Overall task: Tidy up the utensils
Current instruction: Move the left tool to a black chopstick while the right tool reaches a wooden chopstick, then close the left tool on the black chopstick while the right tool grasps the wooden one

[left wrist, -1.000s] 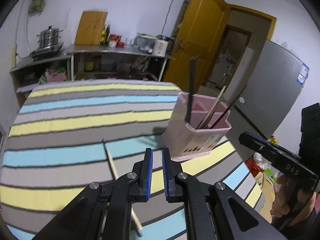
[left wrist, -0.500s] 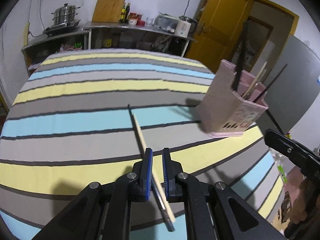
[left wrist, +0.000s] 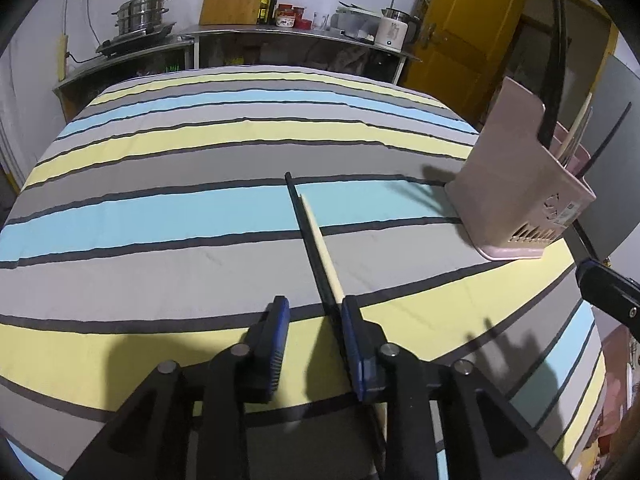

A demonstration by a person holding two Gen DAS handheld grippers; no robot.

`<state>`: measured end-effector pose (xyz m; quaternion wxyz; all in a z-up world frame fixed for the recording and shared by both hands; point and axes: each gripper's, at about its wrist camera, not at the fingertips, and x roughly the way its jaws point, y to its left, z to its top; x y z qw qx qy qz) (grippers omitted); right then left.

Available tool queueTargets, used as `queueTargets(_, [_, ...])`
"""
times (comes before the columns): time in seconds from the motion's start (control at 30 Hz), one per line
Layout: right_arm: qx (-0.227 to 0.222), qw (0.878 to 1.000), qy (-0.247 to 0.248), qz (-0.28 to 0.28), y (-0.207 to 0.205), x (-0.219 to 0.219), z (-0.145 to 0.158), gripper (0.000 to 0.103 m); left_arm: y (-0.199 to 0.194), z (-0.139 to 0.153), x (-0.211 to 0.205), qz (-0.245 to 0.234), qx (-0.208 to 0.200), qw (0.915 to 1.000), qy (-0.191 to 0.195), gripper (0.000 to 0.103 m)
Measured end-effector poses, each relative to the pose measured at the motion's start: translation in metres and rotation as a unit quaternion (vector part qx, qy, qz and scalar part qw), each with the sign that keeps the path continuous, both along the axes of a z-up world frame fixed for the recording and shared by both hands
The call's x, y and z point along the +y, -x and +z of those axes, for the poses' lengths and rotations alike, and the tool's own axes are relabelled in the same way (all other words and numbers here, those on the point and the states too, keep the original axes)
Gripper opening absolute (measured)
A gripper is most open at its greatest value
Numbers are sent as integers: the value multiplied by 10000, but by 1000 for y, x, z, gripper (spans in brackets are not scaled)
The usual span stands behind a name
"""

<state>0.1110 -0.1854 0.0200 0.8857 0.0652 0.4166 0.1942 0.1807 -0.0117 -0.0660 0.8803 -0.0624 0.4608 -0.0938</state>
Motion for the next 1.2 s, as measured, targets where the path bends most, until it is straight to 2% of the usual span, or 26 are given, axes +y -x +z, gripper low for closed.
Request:
queueTargets(0.33, [30,10000,2,17,-2,3,-3,15,5,-2,-1,55,-226,9992,-339,32])
queueTargets(0.5, [67,10000,-24,3,-2,5,-6,15,6,-3,-8,-6,-237,9970,-739,32])
queueTargets(0.53, [68,10000,-24,18,-2,6,-6,15,6,-3,-7,12,-231,9970,-742,29])
queueTargets(0.63, [71,10000,-16,61,-3,8,-7,15,6,-2,4,152,-187,9969,-744,11])
queueTargets(0.83, [117,9998,-49,180,-6,18,-13,15,17,-3,39,475,-119,9971,-583,6])
queueTargets(1.03, [236,9990,-43,383,-14,41,-24,15,30,-3,73,883,-88,9947,-527,6])
queueTargets(1.2, [348,9980,-12,529,-24,58,-35,15,28,-3,93,1002,12,9947,-212,6])
